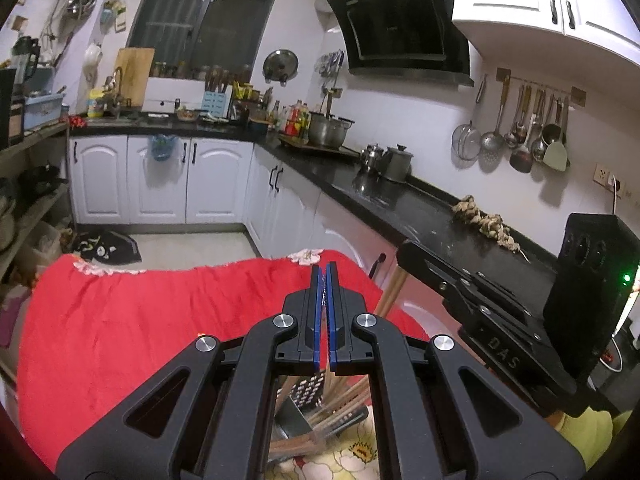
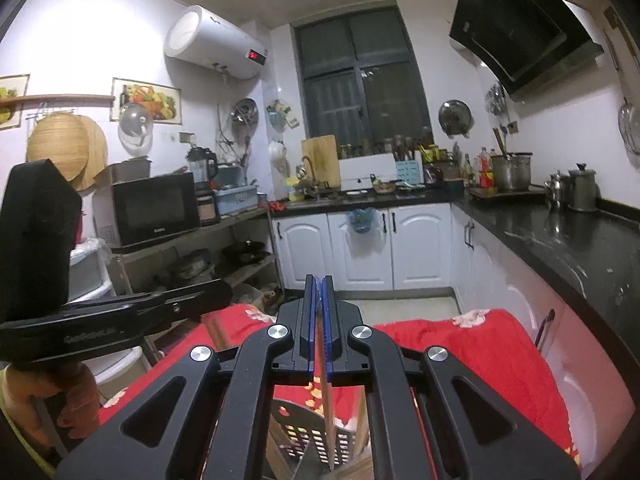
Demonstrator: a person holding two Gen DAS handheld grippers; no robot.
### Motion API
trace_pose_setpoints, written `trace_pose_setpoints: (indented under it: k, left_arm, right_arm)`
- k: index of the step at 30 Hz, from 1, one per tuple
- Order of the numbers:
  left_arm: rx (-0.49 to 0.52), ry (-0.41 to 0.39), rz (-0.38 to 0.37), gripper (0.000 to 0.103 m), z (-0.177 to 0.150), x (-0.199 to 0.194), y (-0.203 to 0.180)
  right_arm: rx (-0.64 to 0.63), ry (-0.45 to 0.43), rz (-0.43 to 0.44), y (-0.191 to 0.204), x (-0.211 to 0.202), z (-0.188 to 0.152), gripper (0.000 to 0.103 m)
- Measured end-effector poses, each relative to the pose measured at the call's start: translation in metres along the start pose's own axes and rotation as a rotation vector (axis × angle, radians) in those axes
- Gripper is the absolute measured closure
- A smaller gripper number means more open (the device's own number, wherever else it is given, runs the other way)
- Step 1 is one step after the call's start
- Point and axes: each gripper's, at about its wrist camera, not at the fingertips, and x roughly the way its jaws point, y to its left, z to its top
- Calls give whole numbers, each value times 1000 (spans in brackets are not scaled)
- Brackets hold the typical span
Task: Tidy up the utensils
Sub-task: 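Lower both held chopsticks into the green caddy and open both tools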
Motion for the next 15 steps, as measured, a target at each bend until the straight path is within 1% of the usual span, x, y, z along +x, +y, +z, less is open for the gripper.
trace_pose_setpoints:
  k: [1,2,3,5,7,9,11,13,15]
  left_arm:
    - [-3,6,-1,102,-2,1,1]
    - [-4,10,1,102,-4,2,2]
    - [-6,12,4,102,-5,3,3]
    - [-10,15,12,102,-9,4,4]
    - [-14,22,17,102,-11,5,5]
    - [-13,26,32,97,-14,4,5]
    - [-12,29,43,82,-16,3,6]
    - [-4,28,64,73,-18,-1,5]
    - [0,27,75,66,-20,-4,5]
  right_arm:
    - [8,7,-9,-2,1,-2,91]
    - [15,12,-18,-4,1,-4,80]
    - [20,15,-19,-5,1,-6,74]
    - [21,20,-32,-8,-1,-9,74]
    - [20,26,-44,-11,-3,-11,71]
    - [26,30,-48,-14,-7,-13,67]
    - [31,32,-57,-18,-11,-15,63]
    - [34,35,-65,-22,-16,-17,59]
    - [37,38,-74,-25,-21,-18,57]
